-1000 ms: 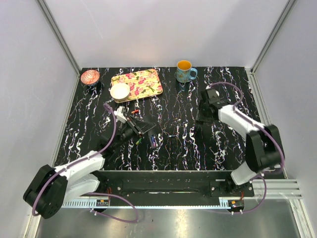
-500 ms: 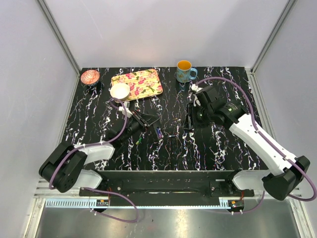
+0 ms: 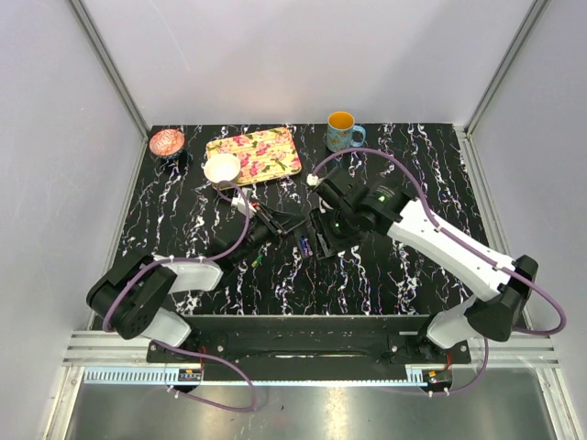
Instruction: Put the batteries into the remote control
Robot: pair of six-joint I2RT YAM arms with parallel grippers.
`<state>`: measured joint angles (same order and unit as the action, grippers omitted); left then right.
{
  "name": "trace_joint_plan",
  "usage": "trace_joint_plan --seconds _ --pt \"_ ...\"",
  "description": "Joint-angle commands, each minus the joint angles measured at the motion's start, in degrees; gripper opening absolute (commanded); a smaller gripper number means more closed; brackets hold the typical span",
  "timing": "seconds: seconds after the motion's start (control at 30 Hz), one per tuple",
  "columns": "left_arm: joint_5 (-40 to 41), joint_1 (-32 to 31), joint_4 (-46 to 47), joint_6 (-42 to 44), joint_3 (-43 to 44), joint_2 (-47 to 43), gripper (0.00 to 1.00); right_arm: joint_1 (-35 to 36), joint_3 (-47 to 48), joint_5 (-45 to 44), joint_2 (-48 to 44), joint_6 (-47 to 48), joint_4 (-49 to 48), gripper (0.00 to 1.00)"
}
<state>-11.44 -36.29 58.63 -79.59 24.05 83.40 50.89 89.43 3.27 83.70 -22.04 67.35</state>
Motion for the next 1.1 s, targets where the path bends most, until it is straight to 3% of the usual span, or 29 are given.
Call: trace_joint_plan --seconds 0.0,0.23,1.07 --pt "2.9 -1.1 11.0 -4.0 1.6 1.8 0.00 0.9 2.2 -3.0 1.5 -0.5 -0.8 0.00" --pt "4.8 -2.8 18.6 -9.0 -0.1 5.4 0.00 1.6 4.2 -5.6 4.3 -1.2 -1.7 0.00" --pt "8.0 -4.1 14.8 -6.7 -1.2 1.8 0.00 2.5 7.8 -8.4 9.8 -1.1 -1.2 0.00"
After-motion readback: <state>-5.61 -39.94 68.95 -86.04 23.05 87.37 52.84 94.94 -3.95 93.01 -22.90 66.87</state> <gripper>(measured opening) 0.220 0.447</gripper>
